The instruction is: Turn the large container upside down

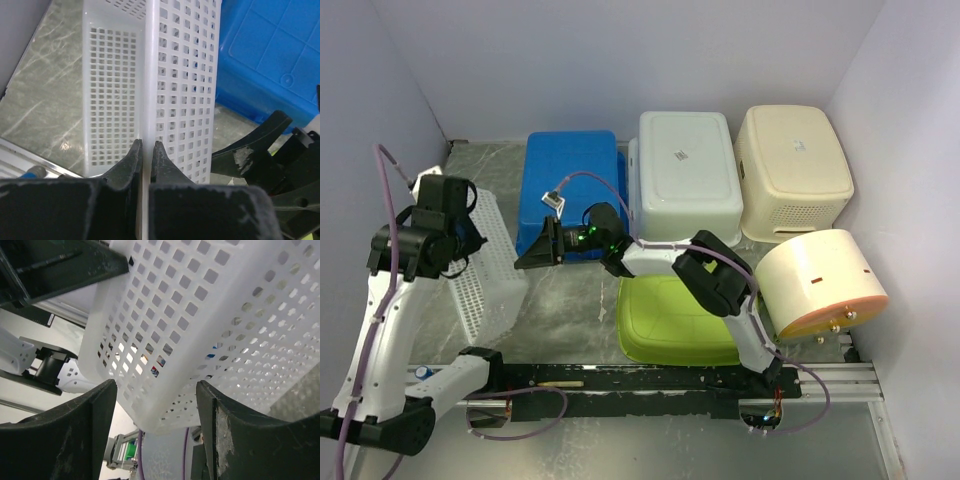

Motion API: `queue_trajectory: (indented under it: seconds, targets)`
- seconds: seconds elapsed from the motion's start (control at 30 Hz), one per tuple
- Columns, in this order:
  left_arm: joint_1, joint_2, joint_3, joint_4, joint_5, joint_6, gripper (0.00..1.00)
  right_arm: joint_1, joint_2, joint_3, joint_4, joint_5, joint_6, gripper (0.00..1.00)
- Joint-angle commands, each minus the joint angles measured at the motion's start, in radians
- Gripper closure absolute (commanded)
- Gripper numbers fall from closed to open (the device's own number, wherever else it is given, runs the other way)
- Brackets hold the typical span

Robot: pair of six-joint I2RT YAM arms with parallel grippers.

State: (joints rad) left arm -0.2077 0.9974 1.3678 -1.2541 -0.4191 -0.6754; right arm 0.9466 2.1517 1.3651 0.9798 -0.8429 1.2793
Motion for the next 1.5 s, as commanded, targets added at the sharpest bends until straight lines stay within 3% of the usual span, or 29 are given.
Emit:
queue_trajectory:
  seconds: [0.0,0.1,0.2,0.37,0.53,0.77,0.9,0.93,1.03,1.1,1.17,1.23,1.47]
  targets:
    - [0.088,0.082,0.085,0.234,0.182,0.153,0.93,0.077,0.008,0.045,0.073,-0.073,0.034,0.35]
    - [0.182,0.105,0.121,0.253,0.311,0.206,0.93,0.075,-0.008,0.037,0.008,-0.07,-0.021,0.35]
    - [0.233,0.122,0.144,0.222,0.331,0.224,0.93,0.074,-0.03,0.027,-0.076,-0.06,-0.089,0.34]
    - [0.235,0.09,0.053,0.197,0.31,0.169,0.93,0.044,-0.088,-0.037,-0.253,-0.009,-0.23,0.32]
    - [0.235,0.013,-0.043,0.2,0.351,0.088,0.93,-0.04,-0.246,-0.143,-0.57,0.134,-0.445,0.23]
    - [0.235,-0.109,-0.107,0.086,0.2,-0.034,0.93,-0.14,-0.515,-0.269,-0.78,0.303,-0.656,0.19]
    - [0.235,-0.133,-0.177,0.165,0.268,-0.016,0.91,-0.144,-0.625,-0.31,-0.854,0.363,-0.761,0.19]
    - [0.235,-0.133,-0.195,0.2,0.317,-0.007,0.84,-0.143,-0.655,-0.323,-0.858,0.373,-0.795,0.18]
    - [0.235,-0.115,-0.214,0.28,0.43,0.026,0.27,-0.139,-0.736,-0.358,-0.856,0.389,-0.892,0.18]
    - [0.235,-0.081,-0.17,0.288,0.472,0.071,0.07,-0.134,-0.78,-0.397,-0.86,0.388,-0.976,0.18]
    - [0.235,-0.057,-0.107,0.291,0.488,0.096,0.0,-0.118,-0.812,-0.415,-0.85,0.33,-1.078,0.18]
    - [0.234,-0.052,-0.064,0.317,0.514,0.11,0.01,-0.067,-0.83,-0.403,-0.9,0.302,-1.237,0.18]
    - [0.235,0.11,0.269,0.139,0.459,0.233,0.0,0.237,-0.849,-0.377,-0.933,0.566,-1.688,0.18]
